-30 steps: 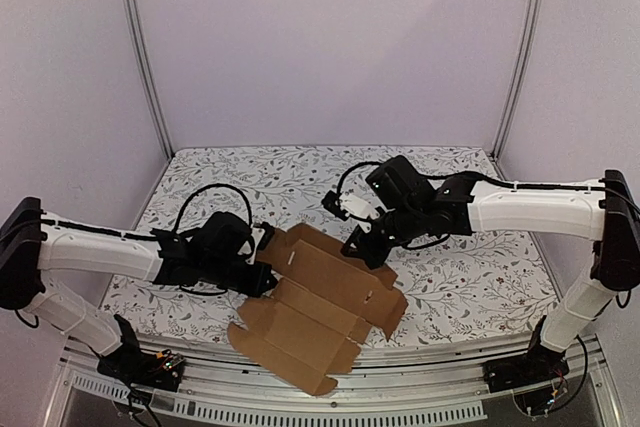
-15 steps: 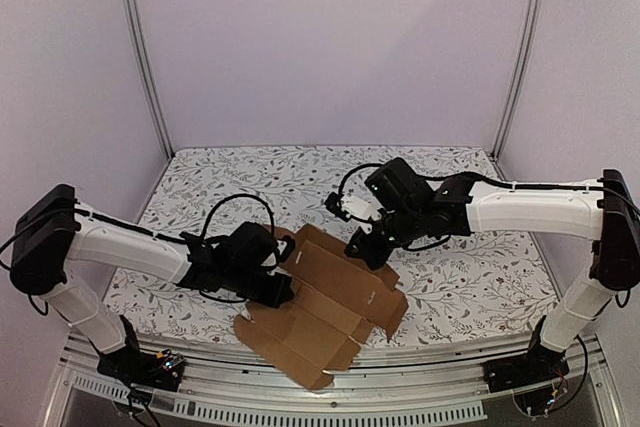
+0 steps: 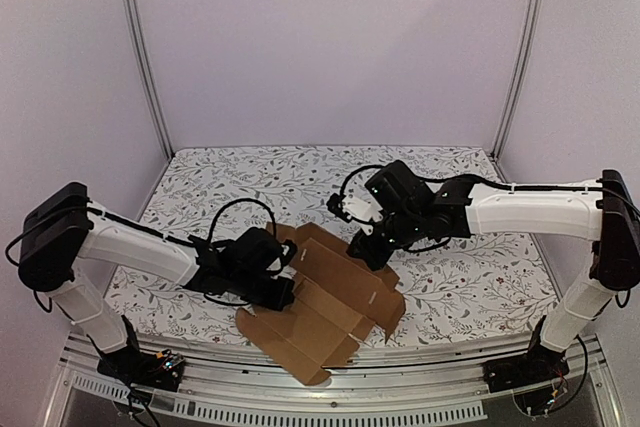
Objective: Fold the paper box
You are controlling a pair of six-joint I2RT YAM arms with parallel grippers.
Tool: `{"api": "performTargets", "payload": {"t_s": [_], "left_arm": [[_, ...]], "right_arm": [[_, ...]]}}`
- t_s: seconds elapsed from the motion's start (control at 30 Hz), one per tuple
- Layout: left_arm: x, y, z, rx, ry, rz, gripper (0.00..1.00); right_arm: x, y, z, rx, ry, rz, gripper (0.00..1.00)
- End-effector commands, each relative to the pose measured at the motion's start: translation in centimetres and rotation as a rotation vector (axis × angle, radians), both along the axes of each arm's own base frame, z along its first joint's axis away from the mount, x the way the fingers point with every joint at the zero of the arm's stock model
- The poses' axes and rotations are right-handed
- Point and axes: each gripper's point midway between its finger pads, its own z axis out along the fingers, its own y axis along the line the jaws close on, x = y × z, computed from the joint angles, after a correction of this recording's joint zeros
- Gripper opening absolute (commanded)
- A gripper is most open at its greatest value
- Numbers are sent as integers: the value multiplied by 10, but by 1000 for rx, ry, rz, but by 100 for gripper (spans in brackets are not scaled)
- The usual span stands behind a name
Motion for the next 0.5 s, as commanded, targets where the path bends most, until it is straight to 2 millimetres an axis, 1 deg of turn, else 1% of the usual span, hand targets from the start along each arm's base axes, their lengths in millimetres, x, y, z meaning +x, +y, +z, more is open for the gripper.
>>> {"api": "performTargets", "payload": {"t_s": [0.0,0.13,0.23,0.37,0.47], "left_arm": [[6,-5,29,-26,-65,0,0],[4,2,41,-30,-86,0,0],[0,3,55,-61,-96,-13,0],[-5,7,81,-112,-127,-30,0],[-6,19,105,-122,-177,-24,0]], "right_arm": [[2,-4,0,-6,-21,-28,0],[8,-7,-2,-32,-49,-44,0],[16,-12,0,-69,-93,-66,0],[17,-12,1,-118,-156,-38,0],[14,-10,3,-153,-213,1,0]]}}
